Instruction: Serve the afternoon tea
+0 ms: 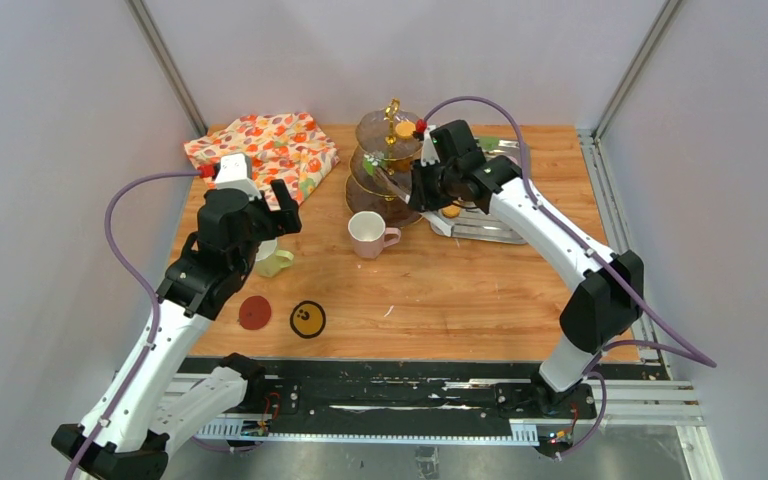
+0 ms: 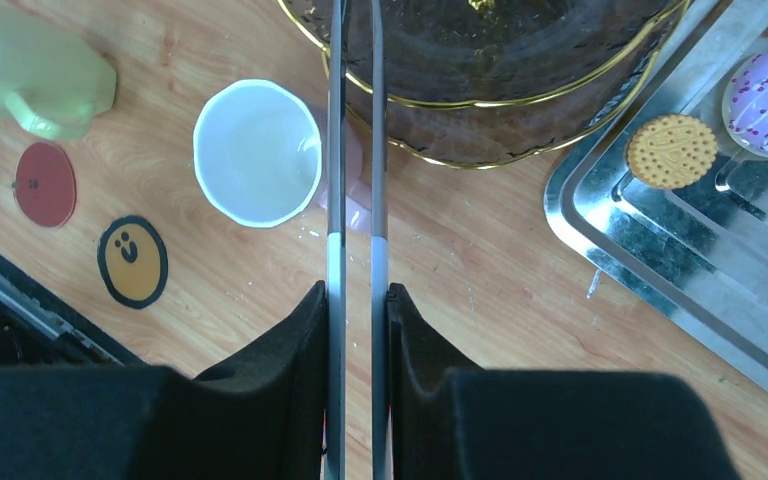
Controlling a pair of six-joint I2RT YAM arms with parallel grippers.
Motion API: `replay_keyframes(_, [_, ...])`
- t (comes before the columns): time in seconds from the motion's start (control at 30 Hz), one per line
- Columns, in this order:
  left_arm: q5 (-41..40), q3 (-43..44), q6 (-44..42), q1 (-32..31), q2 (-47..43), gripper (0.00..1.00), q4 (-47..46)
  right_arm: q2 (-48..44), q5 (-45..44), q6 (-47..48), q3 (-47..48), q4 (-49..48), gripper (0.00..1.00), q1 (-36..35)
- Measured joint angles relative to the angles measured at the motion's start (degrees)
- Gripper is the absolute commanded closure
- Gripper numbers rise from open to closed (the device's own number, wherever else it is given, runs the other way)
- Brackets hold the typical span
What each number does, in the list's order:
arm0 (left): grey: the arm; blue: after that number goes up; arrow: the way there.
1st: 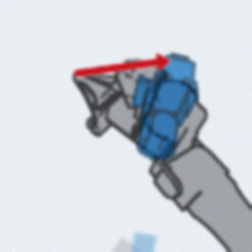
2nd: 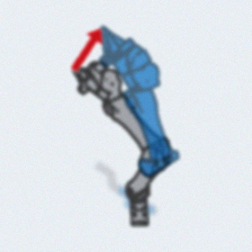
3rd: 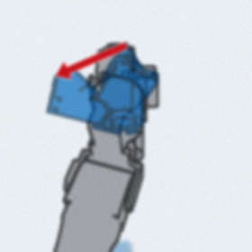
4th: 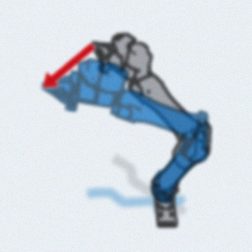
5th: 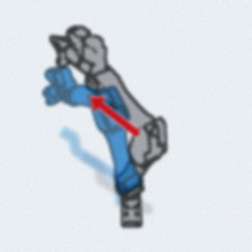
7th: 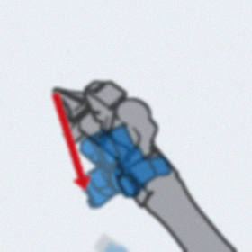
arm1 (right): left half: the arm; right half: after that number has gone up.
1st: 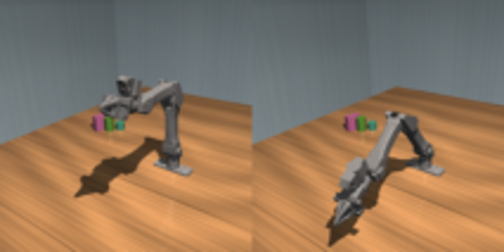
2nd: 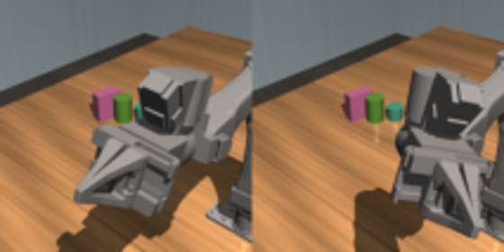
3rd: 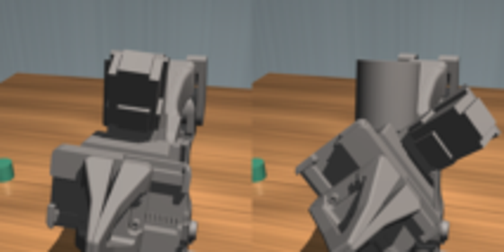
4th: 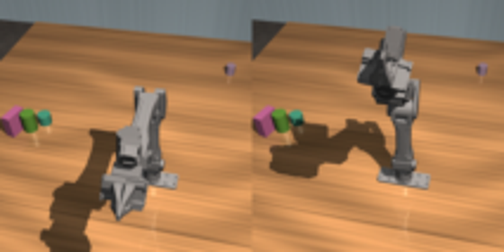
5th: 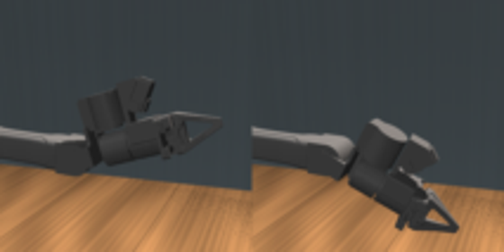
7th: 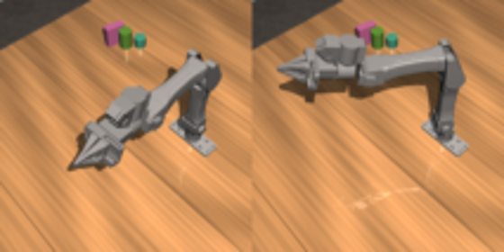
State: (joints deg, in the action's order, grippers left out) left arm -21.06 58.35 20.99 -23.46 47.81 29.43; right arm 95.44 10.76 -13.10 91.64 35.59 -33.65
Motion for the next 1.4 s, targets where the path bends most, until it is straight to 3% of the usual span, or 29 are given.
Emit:
replay_keyframes(0.17, [-0.02,0.02,-0.07,0.0,0.02,0.05,0.0,0.35,-1.38,-1.11,-0.02,-1.68,0.6,0.0])
replay_keyframes(0.43, [-0.02,0.0,-0.2,0.0,0.02,0.05,0.0,0.13,-1.77,-1.09,-0.52,-2.93,0.75,0.0])
replay_keyframes(0.87, [0.63,0.0,-0.13,0.0,0.39,0.05,-0.09,-10.6,-4.5,-1.05,-5.95,-2.71,0.7,-0.04])
replay_keyframes(1.07, [1.07,-0.15,-0.15,0.0,0.5,0.05,-0.13,-15.43,-8.37,-0.28,-10.58,-1.44,0.87,0.66])
replay_keyframes(1.4, [1.11,-0.15,-0.15,0.0,0.9,0.05,-0.24,-30.64,-12.46,-0.42,-22.99,1.62,0.7,9.25])
